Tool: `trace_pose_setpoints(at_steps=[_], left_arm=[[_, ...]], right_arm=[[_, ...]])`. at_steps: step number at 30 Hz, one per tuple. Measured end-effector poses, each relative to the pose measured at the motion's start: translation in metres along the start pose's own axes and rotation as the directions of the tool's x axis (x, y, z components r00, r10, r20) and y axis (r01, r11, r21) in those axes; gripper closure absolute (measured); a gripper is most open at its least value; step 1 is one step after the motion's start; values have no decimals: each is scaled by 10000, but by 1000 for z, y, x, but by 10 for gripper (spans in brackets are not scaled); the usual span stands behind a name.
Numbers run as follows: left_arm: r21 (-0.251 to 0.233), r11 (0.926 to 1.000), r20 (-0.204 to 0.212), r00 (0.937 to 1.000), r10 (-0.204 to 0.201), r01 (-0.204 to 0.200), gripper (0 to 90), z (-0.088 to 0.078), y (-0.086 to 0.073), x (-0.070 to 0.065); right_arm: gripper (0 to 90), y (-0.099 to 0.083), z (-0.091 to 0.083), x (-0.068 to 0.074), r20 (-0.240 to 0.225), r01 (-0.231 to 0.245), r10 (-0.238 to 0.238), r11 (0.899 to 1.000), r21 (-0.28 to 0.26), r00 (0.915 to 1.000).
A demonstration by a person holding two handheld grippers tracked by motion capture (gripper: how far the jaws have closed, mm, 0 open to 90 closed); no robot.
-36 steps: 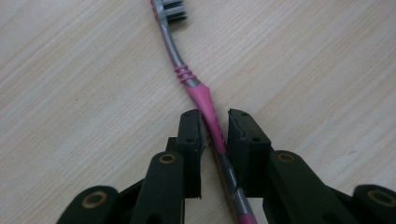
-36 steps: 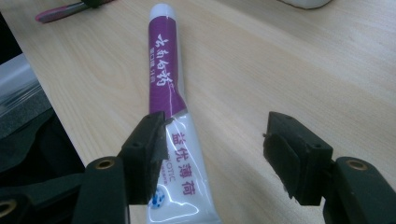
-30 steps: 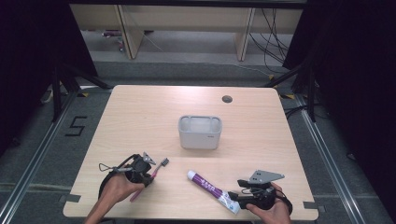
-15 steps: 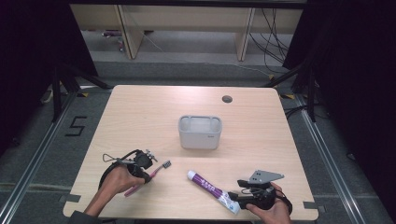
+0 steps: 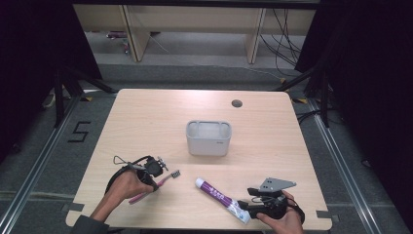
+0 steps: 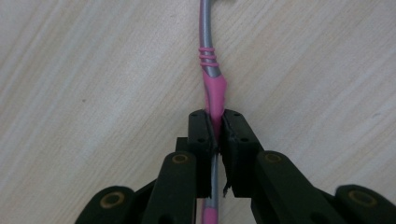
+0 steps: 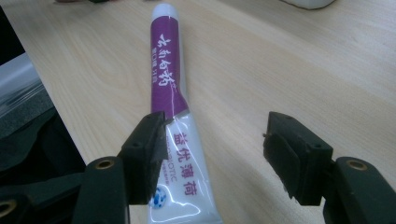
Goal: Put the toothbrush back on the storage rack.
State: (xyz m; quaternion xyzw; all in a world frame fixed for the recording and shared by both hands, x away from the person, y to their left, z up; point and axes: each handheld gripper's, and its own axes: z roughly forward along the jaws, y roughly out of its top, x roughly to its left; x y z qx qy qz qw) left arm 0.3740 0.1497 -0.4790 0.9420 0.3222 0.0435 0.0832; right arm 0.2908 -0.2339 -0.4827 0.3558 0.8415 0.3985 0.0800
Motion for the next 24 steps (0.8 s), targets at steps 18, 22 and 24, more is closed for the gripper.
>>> trace_pose_setpoints(at_steps=[18, 22, 24], left_arm=[[-2516, 9664, -196, 9980, -599, 531, 818, -34, -13, 15], [-3123, 9487, -450, 9968, -665, 492, 818, -39, -14, 18], [-3390, 9382, -224, 9964, -824, 700, 819, -41, -15, 18]], right_arm=[[391, 0, -3, -5, 171, -153, 156, 9997, -176, 9997], [390, 0, -3, -5, 179, -143, 146, 9997, -182, 9997], [390, -1, -3, -5, 161, -216, 218, 9996, -166, 9996]])
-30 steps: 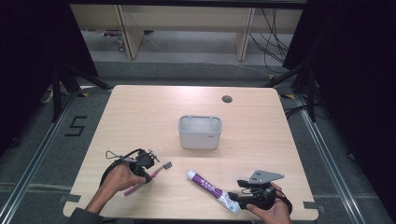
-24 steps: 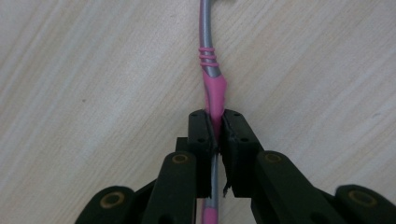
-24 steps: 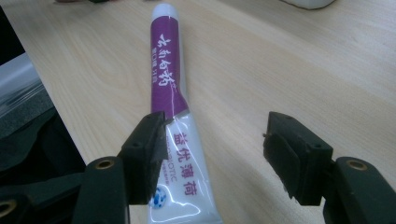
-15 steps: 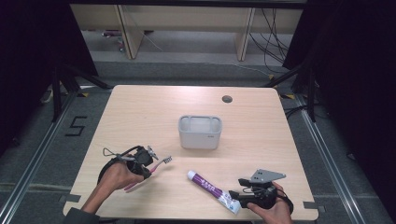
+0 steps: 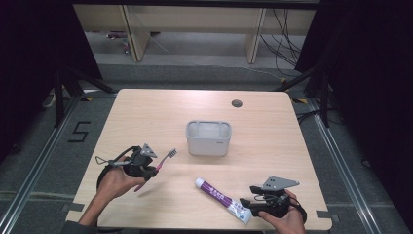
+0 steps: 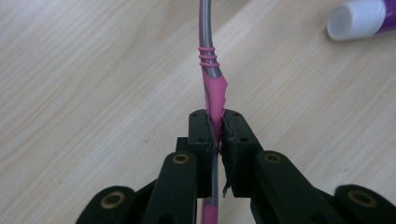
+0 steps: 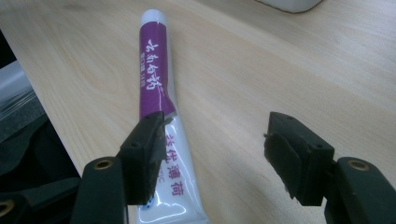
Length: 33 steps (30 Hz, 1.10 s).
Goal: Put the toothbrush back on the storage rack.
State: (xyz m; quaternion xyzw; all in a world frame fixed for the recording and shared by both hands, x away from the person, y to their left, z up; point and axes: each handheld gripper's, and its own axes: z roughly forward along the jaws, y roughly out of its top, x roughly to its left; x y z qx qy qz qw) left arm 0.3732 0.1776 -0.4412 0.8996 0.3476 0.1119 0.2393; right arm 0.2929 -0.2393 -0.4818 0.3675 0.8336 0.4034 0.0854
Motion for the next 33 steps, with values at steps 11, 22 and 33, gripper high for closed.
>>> trace_pose_setpoints(at_steps=[11, 22, 33], left_arm=[[-1926, 9798, -116, 9983, -574, 541, 819, -11, 0, 9], [-3501, 9296, -143, 9916, -1287, 1156, 818, -17, 8, 17], [-4876, 8573, 41, 9824, -1869, 1651, 818, -14, 21, 19]], right_arm=[[385, 0, 0, 1, 13, -91, 91, 10000, 26, 10000], [385, 0, 1, -1, -12, 42, -42, 10000, 5, 10000], [385, -1, 0, -2, 48, 70, -70, 10000, -27, 10000]])
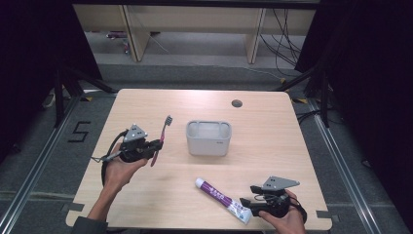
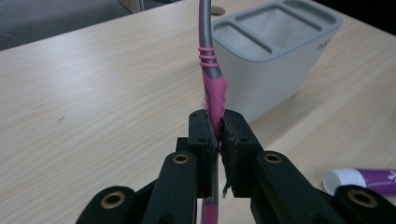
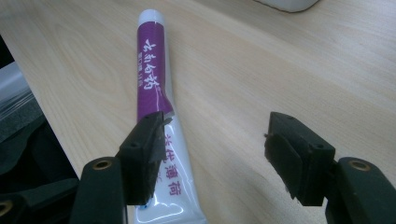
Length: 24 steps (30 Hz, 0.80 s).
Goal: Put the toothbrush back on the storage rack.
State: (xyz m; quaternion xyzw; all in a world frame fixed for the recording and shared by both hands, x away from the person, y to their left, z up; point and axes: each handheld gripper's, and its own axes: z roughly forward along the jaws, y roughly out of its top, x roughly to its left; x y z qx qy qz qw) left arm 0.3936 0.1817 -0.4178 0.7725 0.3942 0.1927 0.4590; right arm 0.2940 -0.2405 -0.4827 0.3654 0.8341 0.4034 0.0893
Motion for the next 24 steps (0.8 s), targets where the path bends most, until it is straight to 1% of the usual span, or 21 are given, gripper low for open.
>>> trace_pose_setpoints(at_steps=[1, 2, 3, 5, 6, 7, 8, 11, 13, 16, 17, 18, 19, 20, 22, 24], left_arm=[[-287, 9996, -59, 9999, -87, 85, 819, 1, 3, -1], [-439, 9990, -25, 9999, -127, 126, 819, 1, 4, -2], [-589, 9981, -58, 9998, -194, 190, 819, 2, 5, -3], [-825, 9962, 78, 9996, -273, 278, 818, 4, 9, -5], [-825, 9962, 78, 9996, -273, 278, 818, 4, 9, -5], [-1068, 9939, 69, 9996, -274, 280, 818, 5, 13, -7], [-1068, 9939, 69, 9996, -274, 280, 818, 5, 13, -7], [-1566, 9866, 77, 9989, -457, 463, 819, 10, 19, -8], [-1631, 9849, 87, 9983, -573, 579, 818, 13, 20, -8], [-1837, 9809, 95, 9980, -629, 635, 819, 17, 23, -8], [-1944, 9785, 100, 9976, -678, 685, 818, 18, 24, -9], [-1944, 9785, 100, 9976, -678, 685, 818, 18, 24, -9], [-1999, 9774, 106, 9976, -678, 685, 818, 20, 26, -10], [-1999, 9774, 106, 9976, -678, 685, 818, 20, 26, -10], [-2088, 9751, 175, 9972, -731, 752, 818, 23, 31, -11], [-2182, 9728, 196, 9970, -755, 780, 818, 25, 35, -12]], right_arm=[[386, -1, 0, 2, -160, -326, 326, 9995, -18, 9993], [386, 0, 1, -1, -423, -114, 117, 9999, 67, 9990], [386, 0, 1, -1, -444, -130, 133, 9999, 83, 9989], [386, 0, 1, -1, -450, -115, 119, 9999, 86, 9989], [386, 0, 1, -1, -450, -115, 119, 9999, 86, 9989], [386, 0, 1, -1, -474, -153, 157, 9998, 93, 9988], [386, 0, 1, -1, -474, -153, 157, 9998, 93, 9988], [386, 0, 1, -1, -436, -75, 78, 9999, 72, 9990], [386, 0, 0, -1, -425, -112, 114, 9999, 67, 9990], [386, 0, 0, -2, -424, -125, 128, 9999, 65, 9990], [386, 0, 0, -2, -419, -151, 154, 9999, 67, 9990], [386, 0, 0, -2, -419, -151, 154, 9999, 67, 9990], [386, -1, -2, -1, 59, -86, 86, 10000, -5, 9999], [386, -1, -2, -1, 88, -70, 70, 10000, -26, 9999], [386, -1, -1, -2, -128, -72, 71, 9999, -78, 9999], [386, -1, -1, -2, -134, -115, 114, 9999, -67, 9998]])
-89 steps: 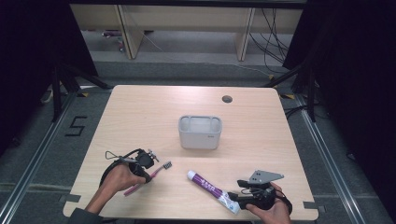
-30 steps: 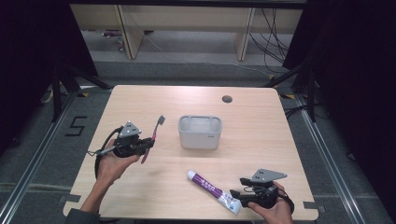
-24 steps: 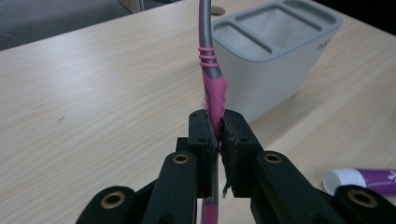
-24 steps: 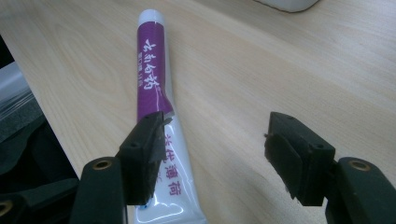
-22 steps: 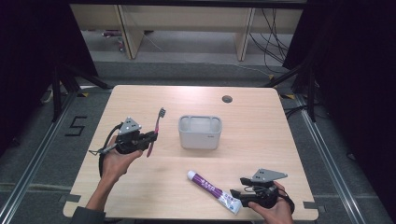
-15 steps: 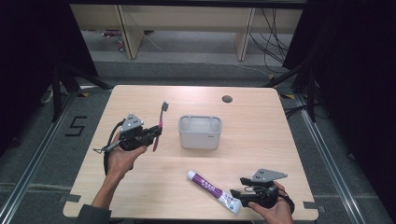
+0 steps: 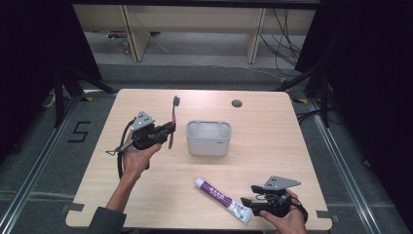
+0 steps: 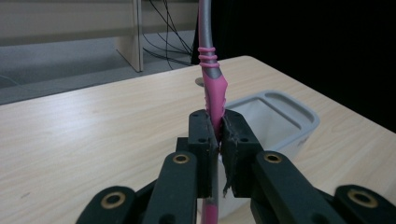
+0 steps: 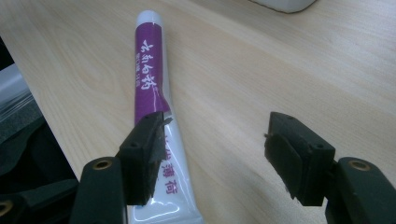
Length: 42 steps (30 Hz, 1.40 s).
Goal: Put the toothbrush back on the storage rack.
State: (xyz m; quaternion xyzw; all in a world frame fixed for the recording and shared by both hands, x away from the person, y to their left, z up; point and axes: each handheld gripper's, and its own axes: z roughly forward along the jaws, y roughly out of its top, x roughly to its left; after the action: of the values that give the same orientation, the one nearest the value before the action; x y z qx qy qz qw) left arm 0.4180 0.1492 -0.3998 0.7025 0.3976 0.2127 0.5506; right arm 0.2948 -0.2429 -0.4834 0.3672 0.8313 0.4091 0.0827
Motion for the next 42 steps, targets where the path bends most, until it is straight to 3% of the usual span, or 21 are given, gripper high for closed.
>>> trace_pose_setpoints(at_steps=[9, 20, 23, 26, 28, 29, 34, 37, 42], left_arm=[[-327, 9992, 65, 9998, -207, 209, 818, 13, 17, -5], [-533, 9985, 122, 9999, 114, -107, 818, 27, 37, -18], [-491, 9987, 114, 9998, 157, -151, 818, 33, 38, -20], [-503, 9987, 124, 9998, 121, -115, 818, 41, 39, -21], [-572, 9983, 71, 9999, 138, -133, 818, 46, 38, -22], [-559, 9983, 64, 9999, 146, -142, 818, 49, 38, -23], [-580, 9981, 41, 9997, 220, -217, 818, 58, 37, -26], [-593, 9982, -30, 9999, 107, -108, 818, 65, 34, -26], [-608, 9980, -37, 9998, -195, 192, 818, 72, 29, -23]], right_arm=[[386, 0, -1, 0, 135, 2, -3, 10000, 33, 9999], [386, 0, -2, -2, 122, 16, -17, 10000, 25, 9999], [386, -1, -2, -1, 88, -209, 209, 9998, -12, 9997], [386, -1, -2, -3, 105, -60, 60, 10000, -4, 9999], [386, -2, -3, -2, 67, -481, 480, 9988, 87, 9988], [386, -2, -2, -5, 35, -141, 141, 9999, 2, 9999], [386, -3, -3, -5, 76, -45, 45, 10000, -9, 10000], [386, -3, -3, -4, -11, -234, 234, 9997, 44, 9997], [386, -3, -2, -6, -52, -56, 56, 10000, -4, 10000]])
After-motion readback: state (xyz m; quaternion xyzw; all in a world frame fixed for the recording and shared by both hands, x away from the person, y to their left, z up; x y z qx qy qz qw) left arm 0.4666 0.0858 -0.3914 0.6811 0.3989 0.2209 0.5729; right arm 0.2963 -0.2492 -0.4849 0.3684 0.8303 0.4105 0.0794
